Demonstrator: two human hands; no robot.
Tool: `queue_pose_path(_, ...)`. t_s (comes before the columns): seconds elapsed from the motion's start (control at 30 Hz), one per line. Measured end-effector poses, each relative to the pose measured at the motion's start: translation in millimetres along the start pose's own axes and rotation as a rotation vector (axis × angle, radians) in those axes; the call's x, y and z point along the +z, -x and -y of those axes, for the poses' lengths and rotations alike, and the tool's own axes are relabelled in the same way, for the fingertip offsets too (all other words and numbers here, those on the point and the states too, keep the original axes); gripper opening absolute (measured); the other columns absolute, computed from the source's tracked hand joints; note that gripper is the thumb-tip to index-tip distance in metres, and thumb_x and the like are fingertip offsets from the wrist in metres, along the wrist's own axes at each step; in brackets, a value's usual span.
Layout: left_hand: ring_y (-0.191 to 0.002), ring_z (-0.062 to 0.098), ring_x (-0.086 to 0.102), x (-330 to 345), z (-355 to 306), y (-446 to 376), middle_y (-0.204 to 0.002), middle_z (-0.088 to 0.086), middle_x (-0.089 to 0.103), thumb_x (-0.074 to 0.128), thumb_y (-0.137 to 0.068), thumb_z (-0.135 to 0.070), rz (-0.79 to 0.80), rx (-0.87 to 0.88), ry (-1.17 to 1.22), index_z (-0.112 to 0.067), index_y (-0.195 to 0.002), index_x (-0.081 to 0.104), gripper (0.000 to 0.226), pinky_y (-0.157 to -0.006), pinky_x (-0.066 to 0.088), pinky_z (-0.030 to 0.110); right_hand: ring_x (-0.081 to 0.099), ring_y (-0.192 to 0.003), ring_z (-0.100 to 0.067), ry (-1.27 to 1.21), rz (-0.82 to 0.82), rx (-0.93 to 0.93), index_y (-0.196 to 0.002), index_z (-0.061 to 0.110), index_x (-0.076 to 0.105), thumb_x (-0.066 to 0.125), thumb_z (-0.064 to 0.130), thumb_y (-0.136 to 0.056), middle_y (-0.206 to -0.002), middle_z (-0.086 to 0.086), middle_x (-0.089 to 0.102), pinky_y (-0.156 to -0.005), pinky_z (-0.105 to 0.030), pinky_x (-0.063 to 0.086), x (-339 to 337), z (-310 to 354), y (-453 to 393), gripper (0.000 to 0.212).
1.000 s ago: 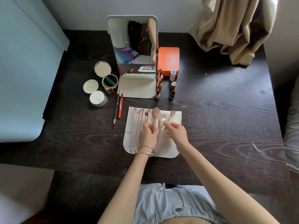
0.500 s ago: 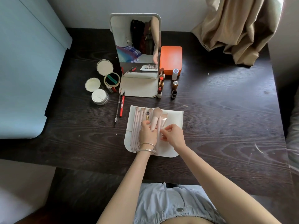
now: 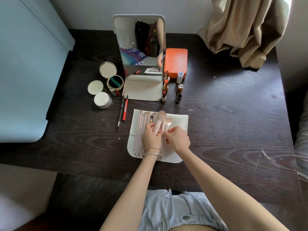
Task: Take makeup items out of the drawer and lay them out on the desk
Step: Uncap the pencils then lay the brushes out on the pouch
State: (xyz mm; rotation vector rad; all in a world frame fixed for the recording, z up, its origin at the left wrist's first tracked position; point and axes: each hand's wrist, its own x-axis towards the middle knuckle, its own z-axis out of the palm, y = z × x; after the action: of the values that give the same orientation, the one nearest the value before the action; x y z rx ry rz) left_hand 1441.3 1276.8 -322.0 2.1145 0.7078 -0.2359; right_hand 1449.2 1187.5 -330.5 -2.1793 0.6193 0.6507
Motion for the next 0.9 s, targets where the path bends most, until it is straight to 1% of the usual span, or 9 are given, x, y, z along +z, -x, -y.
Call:
queue_pose_path(0.07, -0.084, 0.017, 0.061, -0.2, 2.8, -0.5, -0.092, 0.004, 0.069, 0.065, -0.084, -0.010, -0.029, -0.009, 0.002, -0.011, -0.107, 0.057, 0.024, -0.071, 0.041, 0.024, 0.064, -0.071, -0.022, 0.066, 0.000, -0.012, -0.070, 0.012, 0.065, 0.053, 0.036, -0.072, -0.069, -0.002, 0.069, -0.067, -0.029, 0.048, 2.2, 4.9, -0.9, 0.026)
queue_pose_path(0.13, -0.086, 0.021, 0.063, -0.3, 5.5, -1.5, -0.092, 0.004, 0.069, 0.061, -0.085, -0.006, -0.040, -0.019, -0.022, -0.011, -0.105, 0.056, 0.021, -0.070, 0.041, 0.024, 0.062, -0.071, -0.025, 0.151, -0.012, -0.043, -0.077, 0.009, 0.060, 0.052, 0.036, -0.072, -0.071, -0.001, 0.068, -0.063, -0.028, 0.044, 4.5, 8.2, -2.1, 0.028)
queue_pose_path(0.2, -0.083, 0.020, 0.062, -1.1, 7.3, -2.7, -0.091, 0.005, 0.068, 0.060, -0.085, -0.005, -0.036, -0.027, -0.044, -0.010, -0.104, 0.056, 0.019, -0.069, 0.040, 0.024, 0.062, -0.072, -0.027, 0.215, -0.014, -0.075, -0.080, 0.009, 0.055, 0.052, 0.035, -0.075, -0.074, -0.003, 0.068, -0.061, -0.028, 0.040, 5.5, 10.0, -3.6, 0.026)
queue_pose_path(0.27, -0.081, 0.018, 0.060, -2.8, 7.0, -4.1, -0.091, 0.005, 0.069, 0.060, -0.085, -0.006, -0.028, -0.022, -0.061, -0.010, -0.104, 0.056, 0.020, -0.069, 0.040, 0.024, 0.063, -0.073, -0.027, 0.253, 0.002, -0.085, -0.078, 0.009, 0.057, 0.053, 0.036, -0.077, -0.074, -0.004, 0.068, -0.060, -0.027, 0.039, 4.6, 9.3, -6.7, 0.028)
queue_pose_path(0.37, -0.086, 0.021, 0.063, -4.7, 6.0, -6.0, -0.091, 0.003, 0.069, 0.065, -0.082, -0.010, -0.003, -0.011, -0.072, -0.011, -0.106, 0.055, 0.026, -0.071, 0.040, 0.024, 0.064, -0.068, -0.025, 0.232, 0.010, -0.061, -0.069, 0.008, 0.065, 0.049, 0.039, -0.076, -0.070, -0.004, 0.069, -0.061, -0.027, 0.045, 1.6, 3.2, -8.4, 0.036)
queue_pose_path(0.5, -0.086, 0.022, 0.064, -3.4, 4.4, -6.7, -0.093, 0.002, 0.069, 0.069, -0.080, -0.016, 0.027, -0.002, -0.129, -0.013, -0.107, 0.053, 0.031, -0.071, 0.044, 0.027, 0.064, -0.066, -0.025, 0.199, -0.031, -0.055, -0.061, 0.010, 0.066, 0.042, 0.037, -0.074, -0.065, -0.004, 0.068, -0.067, -0.030, 0.051, 1.5, -8.2, -6.6, 0.038)
queue_pose_path(0.57, -0.086, 0.023, 0.065, -0.3, 3.8, -6.4, -0.093, 0.002, 0.069, 0.068, -0.082, -0.018, 0.031, 0.014, -0.180, -0.014, -0.107, 0.052, 0.030, -0.070, 0.046, 0.029, 0.065, -0.068, -0.025, 0.204, -0.018, -0.044, -0.060, 0.012, 0.065, 0.042, 0.038, -0.075, -0.066, -0.004, 0.068, -0.066, -0.030, 0.050, 1.0, -10.3, -7.7, 0.038)
queue_pose_path(0.7, -0.084, 0.026, 0.064, 2.7, 0.3, -6.3, -0.092, 0.006, 0.067, 0.062, -0.086, -0.021, 0.030, 0.048, -0.299, -0.014, -0.106, 0.051, 0.024, -0.064, 0.046, 0.031, 0.064, -0.069, -0.025, 0.193, -0.001, -0.033, -0.061, 0.012, 0.066, 0.044, 0.035, -0.076, -0.066, -0.004, 0.069, -0.064, -0.028, 0.046, 1.5, -9.6, -8.9, 0.035)
queue_pose_path(0.9, -0.086, 0.029, 0.065, 2.3, -8.4, -8.5, -0.095, 0.010, 0.066, 0.059, -0.088, -0.022, 0.041, 0.085, -0.453, -0.013, -0.113, 0.045, 0.030, -0.071, 0.054, 0.038, 0.064, -0.069, -0.024, 0.196, -0.025, -0.037, -0.064, 0.009, 0.066, 0.046, 0.035, -0.077, -0.068, -0.004, 0.069, -0.063, -0.028, 0.045, 3.9, -5.9, -9.2, 0.035)
